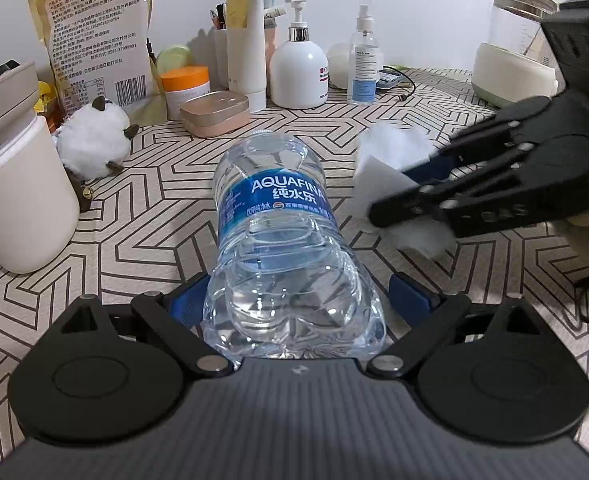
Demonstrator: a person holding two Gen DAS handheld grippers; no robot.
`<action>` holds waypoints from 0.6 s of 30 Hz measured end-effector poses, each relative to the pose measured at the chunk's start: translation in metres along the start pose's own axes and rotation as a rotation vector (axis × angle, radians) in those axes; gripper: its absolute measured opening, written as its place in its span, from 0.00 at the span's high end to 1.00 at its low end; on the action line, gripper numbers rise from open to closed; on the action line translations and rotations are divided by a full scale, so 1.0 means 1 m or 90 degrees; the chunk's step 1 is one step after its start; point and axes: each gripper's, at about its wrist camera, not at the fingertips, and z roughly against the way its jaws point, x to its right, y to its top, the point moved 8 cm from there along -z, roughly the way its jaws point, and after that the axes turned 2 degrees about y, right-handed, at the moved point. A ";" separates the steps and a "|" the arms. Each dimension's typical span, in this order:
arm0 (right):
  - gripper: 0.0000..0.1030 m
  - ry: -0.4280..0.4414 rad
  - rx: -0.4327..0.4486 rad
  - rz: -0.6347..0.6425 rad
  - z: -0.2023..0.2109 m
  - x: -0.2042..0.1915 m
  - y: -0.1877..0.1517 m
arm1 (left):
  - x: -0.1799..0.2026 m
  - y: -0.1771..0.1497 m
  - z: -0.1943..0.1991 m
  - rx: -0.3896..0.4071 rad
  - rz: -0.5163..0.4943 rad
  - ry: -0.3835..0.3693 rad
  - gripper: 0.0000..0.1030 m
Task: Clean container
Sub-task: 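Release the wipe onto the table with the right gripper, then lay the bottle on its side on the table and open the left gripper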
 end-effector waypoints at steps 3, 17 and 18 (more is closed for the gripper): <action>0.76 0.059 -0.009 0.017 0.010 -0.008 -0.006 | 0.000 0.000 0.000 -0.001 0.001 0.001 0.06; 0.23 0.039 0.087 -0.117 0.079 -0.019 -0.022 | -0.009 -0.007 0.023 0.002 0.028 0.113 0.05; 0.23 0.021 0.084 -0.133 0.082 -0.021 -0.028 | -0.007 -0.009 0.028 0.006 0.026 0.122 0.05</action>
